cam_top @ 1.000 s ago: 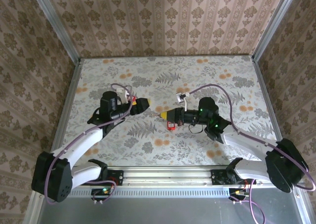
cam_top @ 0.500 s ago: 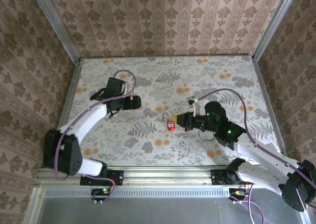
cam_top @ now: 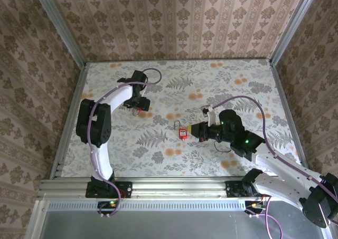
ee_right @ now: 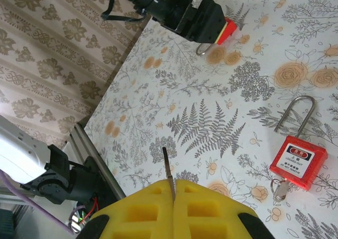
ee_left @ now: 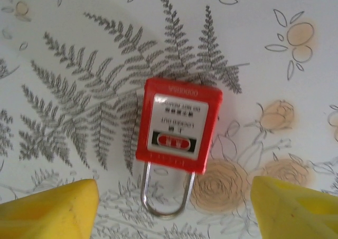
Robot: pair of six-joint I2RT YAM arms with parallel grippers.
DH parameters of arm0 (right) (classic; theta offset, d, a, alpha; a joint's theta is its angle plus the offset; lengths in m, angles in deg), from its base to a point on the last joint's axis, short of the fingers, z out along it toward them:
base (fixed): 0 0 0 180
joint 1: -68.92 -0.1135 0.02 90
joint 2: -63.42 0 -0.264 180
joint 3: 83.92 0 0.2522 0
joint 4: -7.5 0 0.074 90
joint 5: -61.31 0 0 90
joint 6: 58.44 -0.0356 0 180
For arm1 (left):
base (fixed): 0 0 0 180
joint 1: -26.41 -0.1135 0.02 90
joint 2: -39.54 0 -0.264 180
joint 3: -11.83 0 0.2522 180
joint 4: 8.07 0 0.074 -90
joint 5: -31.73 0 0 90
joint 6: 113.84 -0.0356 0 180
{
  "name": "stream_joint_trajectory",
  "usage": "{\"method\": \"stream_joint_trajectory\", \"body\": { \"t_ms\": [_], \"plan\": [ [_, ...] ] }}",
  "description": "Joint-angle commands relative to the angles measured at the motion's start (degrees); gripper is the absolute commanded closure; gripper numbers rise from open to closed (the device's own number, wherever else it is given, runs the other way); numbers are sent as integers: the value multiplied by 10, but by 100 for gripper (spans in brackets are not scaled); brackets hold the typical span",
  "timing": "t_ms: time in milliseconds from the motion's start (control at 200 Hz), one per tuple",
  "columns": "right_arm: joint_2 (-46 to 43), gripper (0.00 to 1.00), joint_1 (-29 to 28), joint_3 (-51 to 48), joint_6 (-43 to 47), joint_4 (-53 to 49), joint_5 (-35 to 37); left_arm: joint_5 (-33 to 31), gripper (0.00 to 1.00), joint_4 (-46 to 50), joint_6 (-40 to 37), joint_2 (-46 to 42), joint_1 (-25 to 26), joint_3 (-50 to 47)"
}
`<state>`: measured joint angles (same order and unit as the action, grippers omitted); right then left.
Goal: Unlock with the key
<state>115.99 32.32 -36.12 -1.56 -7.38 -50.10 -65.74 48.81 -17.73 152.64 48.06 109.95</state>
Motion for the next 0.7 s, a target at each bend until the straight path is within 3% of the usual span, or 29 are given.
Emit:
{"method": "stream_joint_trajectory", "body": {
  "t_ms": [0, 375, 695],
  "plan": [
    [-20, 100, -2, 5, 9, -18, 9, -12, 28, 41, -31, 34, -5, 32],
    [-42, 100, -1, 6, 11, -45, 16, 17, 28, 25, -43, 69, -28, 52],
    [-44, 100, -1, -5, 2, -37, 16, 83, 44, 33, -33, 102, -44, 72]
  ]
}}
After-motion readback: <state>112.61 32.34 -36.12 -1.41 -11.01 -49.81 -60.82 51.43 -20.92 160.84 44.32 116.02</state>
